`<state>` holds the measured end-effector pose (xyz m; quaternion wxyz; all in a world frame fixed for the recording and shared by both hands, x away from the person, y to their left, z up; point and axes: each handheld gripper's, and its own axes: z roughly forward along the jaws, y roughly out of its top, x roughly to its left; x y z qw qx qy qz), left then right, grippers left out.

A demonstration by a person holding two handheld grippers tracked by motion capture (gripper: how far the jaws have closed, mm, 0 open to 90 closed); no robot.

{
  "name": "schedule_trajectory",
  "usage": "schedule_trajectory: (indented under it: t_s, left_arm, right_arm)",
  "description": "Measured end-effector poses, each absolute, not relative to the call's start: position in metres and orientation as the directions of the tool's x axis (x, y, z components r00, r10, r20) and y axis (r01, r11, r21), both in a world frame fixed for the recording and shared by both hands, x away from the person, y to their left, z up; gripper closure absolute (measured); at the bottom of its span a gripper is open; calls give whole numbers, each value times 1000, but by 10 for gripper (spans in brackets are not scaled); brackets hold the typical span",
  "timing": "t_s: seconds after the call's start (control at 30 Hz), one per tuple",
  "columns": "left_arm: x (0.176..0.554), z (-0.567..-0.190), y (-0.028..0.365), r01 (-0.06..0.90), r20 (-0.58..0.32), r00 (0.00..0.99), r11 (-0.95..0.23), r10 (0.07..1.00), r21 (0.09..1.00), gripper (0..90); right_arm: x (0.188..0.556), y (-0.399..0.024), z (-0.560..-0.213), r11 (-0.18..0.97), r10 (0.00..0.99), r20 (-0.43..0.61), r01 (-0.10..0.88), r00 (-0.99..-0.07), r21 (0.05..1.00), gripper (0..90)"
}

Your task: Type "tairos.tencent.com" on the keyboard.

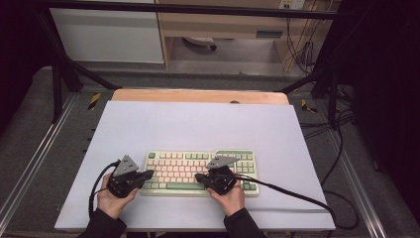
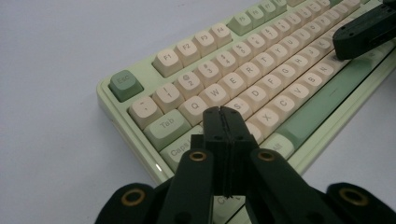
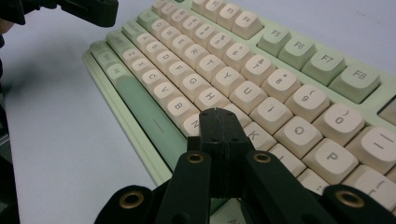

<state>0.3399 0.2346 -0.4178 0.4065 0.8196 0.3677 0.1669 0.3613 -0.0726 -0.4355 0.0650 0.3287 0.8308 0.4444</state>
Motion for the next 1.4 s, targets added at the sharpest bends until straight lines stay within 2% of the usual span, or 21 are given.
schedule_trajectory:
  t_s: [0.37,0.7,0.83,0.97,1.07,1.23,1.4]
  left_arm:
    - [339,-418,236,465,-24,674,-399,738,790,899]
    - [338,-416,238,461,-26,673,-393,739,796,896]
    - [339,-415,240,459,-28,675,-390,737,798,868]
    - [340,-415,242,463,-39,681,-388,731,797,807]
    - [341,-414,242,459,-34,684,-394,729,796,723]
    - [344,-414,242,460,-33,699,-413,715,786,513]
    - [344,-416,243,457,-29,717,-439,696,773,347]
  right_arm:
    - [360,-72,-438,398,604,177,487,-777,778,900]
    - [363,-83,-419,380,615,149,456,-775,805,900]
    - [365,-96,-411,361,632,147,457,-761,813,855]
    - [367,-111,-409,354,656,140,466,-742,811,729]
    - [369,-124,-410,353,672,139,480,-727,803,606]
    - [370,-145,-410,340,700,144,505,-699,793,396]
    - [371,-167,-410,310,723,175,539,-669,783,245]
